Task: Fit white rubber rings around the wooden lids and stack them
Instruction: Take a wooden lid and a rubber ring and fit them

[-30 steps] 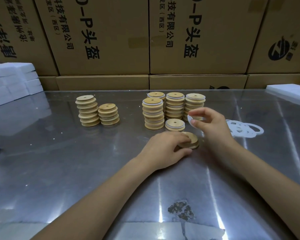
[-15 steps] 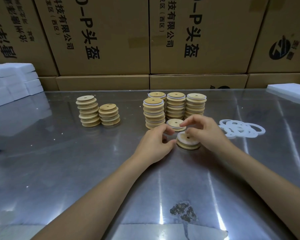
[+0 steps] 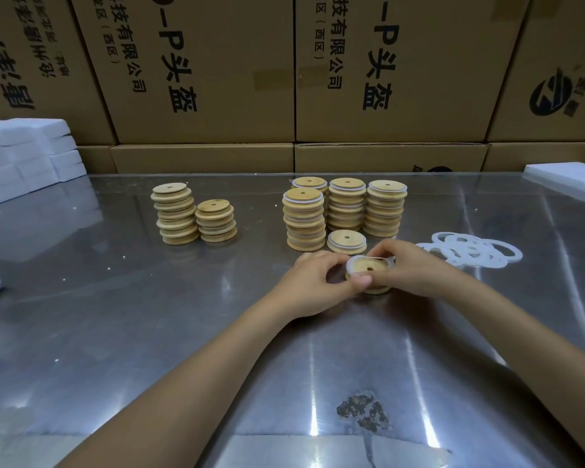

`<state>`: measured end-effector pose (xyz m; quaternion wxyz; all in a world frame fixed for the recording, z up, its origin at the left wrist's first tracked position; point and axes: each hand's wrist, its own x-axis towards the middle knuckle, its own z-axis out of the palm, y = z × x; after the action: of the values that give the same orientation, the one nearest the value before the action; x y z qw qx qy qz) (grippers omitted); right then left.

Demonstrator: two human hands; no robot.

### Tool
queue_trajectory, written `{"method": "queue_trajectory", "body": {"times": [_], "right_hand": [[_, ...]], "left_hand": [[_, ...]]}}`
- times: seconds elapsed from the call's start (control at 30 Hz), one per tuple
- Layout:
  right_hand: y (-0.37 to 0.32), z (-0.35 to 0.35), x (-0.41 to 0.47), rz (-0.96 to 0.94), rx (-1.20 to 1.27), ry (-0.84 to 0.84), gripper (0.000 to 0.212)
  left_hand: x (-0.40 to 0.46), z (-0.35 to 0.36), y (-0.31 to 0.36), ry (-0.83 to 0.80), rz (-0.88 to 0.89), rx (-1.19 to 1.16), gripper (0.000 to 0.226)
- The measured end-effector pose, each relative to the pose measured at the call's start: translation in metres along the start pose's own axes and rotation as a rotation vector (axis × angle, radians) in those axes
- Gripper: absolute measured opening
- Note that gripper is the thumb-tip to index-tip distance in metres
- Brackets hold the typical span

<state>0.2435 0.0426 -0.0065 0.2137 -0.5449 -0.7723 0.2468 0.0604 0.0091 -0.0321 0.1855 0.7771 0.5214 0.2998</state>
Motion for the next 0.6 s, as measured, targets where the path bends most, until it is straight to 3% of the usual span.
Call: {"method": "queue_trajectory", "body": {"times": [0.13,0.23,0.37,0.5,0.6], "right_hand": [[-0.004,0.007,-0.002,-0.079,0.037,0.109,0.049],[-0.008,0.014,-0.003,-0.225,-0.047,0.245,0.056],[-0.01,0.018,-0.004,-0.349,-0.065,0.285,0.055],[-0.009,0.017,-0.004,-0.401,-0.027,0.305,0.038],[-0.01,0.015,-0.004,-0.391,0.132,0.324,0.015]], "left_hand": [[-0.001,-0.005,0.005,0.03,-0.102,-0.393,0.03],[-0.001,-0.009,0.005,0.125,-0.126,-0.477,0.022],[-0.001,-0.011,0.004,0.23,-0.138,-0.559,0.019],[-0.002,-0.011,0.005,0.264,-0.125,-0.586,0.018],[-0.002,-0.013,0.005,0.285,-0.155,-0.618,0.014]]}}
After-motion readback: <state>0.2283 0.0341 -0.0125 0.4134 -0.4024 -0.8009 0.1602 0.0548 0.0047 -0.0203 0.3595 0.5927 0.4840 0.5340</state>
